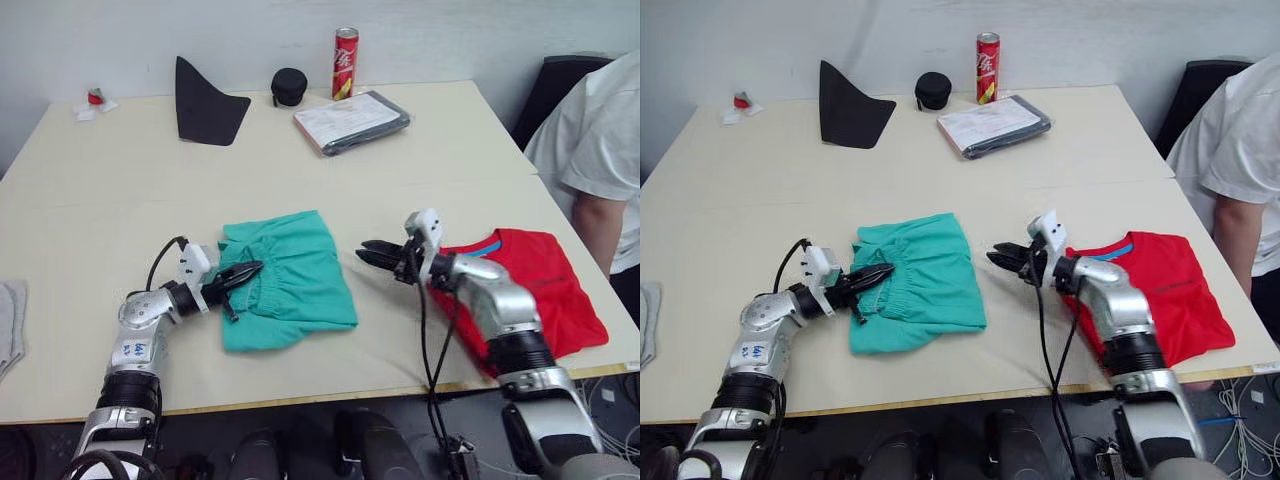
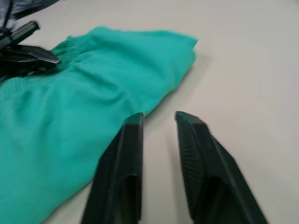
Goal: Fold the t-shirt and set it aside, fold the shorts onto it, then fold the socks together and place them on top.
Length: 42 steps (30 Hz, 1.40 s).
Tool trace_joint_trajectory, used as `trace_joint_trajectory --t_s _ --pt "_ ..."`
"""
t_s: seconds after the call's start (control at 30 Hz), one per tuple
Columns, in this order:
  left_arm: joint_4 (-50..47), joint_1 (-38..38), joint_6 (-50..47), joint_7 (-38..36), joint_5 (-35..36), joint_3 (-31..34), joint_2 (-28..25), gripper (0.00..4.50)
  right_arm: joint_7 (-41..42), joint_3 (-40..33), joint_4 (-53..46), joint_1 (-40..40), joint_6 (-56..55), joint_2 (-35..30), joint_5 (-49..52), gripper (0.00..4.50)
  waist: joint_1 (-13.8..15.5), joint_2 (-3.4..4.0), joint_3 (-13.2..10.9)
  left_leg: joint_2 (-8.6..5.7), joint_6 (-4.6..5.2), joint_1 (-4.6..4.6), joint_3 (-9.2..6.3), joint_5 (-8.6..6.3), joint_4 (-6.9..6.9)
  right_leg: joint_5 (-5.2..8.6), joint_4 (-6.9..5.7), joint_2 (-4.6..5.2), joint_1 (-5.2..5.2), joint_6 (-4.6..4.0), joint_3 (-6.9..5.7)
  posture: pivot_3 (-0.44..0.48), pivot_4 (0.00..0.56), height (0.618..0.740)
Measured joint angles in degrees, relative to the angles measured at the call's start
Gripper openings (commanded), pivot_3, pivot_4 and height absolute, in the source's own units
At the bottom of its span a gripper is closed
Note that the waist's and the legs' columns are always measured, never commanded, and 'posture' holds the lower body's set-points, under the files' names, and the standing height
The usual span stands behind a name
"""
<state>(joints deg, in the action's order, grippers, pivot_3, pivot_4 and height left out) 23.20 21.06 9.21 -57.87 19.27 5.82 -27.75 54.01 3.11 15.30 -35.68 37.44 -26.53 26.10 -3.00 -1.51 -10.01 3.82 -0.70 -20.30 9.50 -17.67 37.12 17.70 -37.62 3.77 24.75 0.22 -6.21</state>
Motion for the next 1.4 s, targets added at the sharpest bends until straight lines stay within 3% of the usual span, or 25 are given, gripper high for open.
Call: trace_joint_trajectory --t_s 0.1,0.2,0.43,0.6,0.73,0.87,1.03,1.13,1.23,1.4 --pt "-0.1 -0.2 -0.5 -1.6 0.1 -0.1 -0.3 0.00 -1.1 1.3 0.5 -3.8 17.5 -0.1 2.8 3.43 -0.2 0.01 0.0 0.00 0.01 -0.03 -0.01 0.00 -0.02 0.01 -0.01 0.00 0.06 -0.02 -0.01 0.000 0.150 0.740" --pt "-0.1 -0.4 -0.5 -1.9 0.0 -0.2 -0.2 0.00 -3.2 0.8 3.3 -9.3 26.5 3.1 3.9 4.47 -0.3 0.00 0.0 0.03 0.00 -0.03 0.00 0.00 -0.03 0.02 -0.01 -0.02 0.08 -0.03 -0.03 0.000 0.150 0.740" --pt "-0.2 -1.6 -0.5 -2.3 0.0 -0.1 -0.2 0.00 -6.3 -0.4 14.6 -17.5 30.1 12.5 3.9 4.47 -0.5 -0.01 0.0 0.02 0.00 -0.05 0.04 0.00 -0.02 0.01 -0.01 -0.02 0.07 -0.03 -0.02 0.000 0.150 0.740" --pt "-0.2 -1.5 -0.5 -1.8 -0.1 -0.2 -0.1 0.00 -8.3 -2.1 21.5 -20.2 30.4 19.5 3.9 2.83 -0.7 -0.01 0.0 0.02 -0.02 -0.29 0.05 0.01 -0.02 0.01 -0.08 -0.02 0.37 -0.03 -0.01 0.000 0.150 0.740" --pt "-0.3 -1.6 -0.5 -1.7 -0.1 -0.1 -0.1 0.00 -9.2 -3.7 22.4 -20.2 30.8 19.8 4.1 1.45 -0.4 -0.01 0.0 -0.02 0.06 -0.88 0.04 0.07 0.24 -0.02 -0.13 0.03 0.80 0.00 -0.01 0.000 0.150 0.740" --pt "-4.8 -3.5 -2.9 -2.0 1.5 0.0 -0.2 0.00 -7.0 -3.8 12.1 -17.3 32.9 16.2 7.0 0.05 -0.2 -0.01 0.0 -0.05 0.14 -0.93 0.01 0.03 0.20 -0.02 -0.09 0.08 0.80 0.01 -0.03 0.000 0.150 0.740" --pt "-13.8 -6.9 -8.7 -2.3 5.1 0.3 -0.5 0.00 -1.8 -5.5 -7.3 -9.4 35.1 6.7 13.5 0.02 0.0 0.02 0.0 -0.08 0.17 -0.97 -0.05 0.01 0.08 -0.02 0.13 0.08 0.79 0.01 -0.10 0.000 0.150 0.740" --pt "-20.5 -8.5 -13.5 -1.9 8.5 1.1 -2.1 0.53 2.9 -7.7 -18.6 -5.5 37.1 -3.1 18.9 0.00 0.3 0.04 -0.1 -0.10 0.22 -0.97 -0.08 -0.03 0.07 -0.04 0.19 0.08 0.77 0.04 -0.12 0.000 0.150 0.740" --pt "-25.6 -8.8 -16.9 -1.6 10.8 2.3 -3.0 1.50 6.8 -10.2 -25.9 -2.3 36.4 -12.7 21.1 0.00 0.5 0.02 -0.2 -0.12 0.40 -0.88 -0.10 -0.15 0.07 -0.05 0.22 0.06 0.69 0.07 -0.11 0.000 0.150 0.740" --pt "-29.5 -11.0 -19.8 -2.2 12.1 1.9 -3.4 3.12 17.0 -10.8 -31.9 9.7 22.5 -27.5 17.3 0.00 1.1 -0.08 -0.5 -0.10 0.35 -0.84 -0.10 -0.15 0.06 -0.08 0.23 -0.15 0.67 0.14 -0.04 0.000 0.150 0.740"
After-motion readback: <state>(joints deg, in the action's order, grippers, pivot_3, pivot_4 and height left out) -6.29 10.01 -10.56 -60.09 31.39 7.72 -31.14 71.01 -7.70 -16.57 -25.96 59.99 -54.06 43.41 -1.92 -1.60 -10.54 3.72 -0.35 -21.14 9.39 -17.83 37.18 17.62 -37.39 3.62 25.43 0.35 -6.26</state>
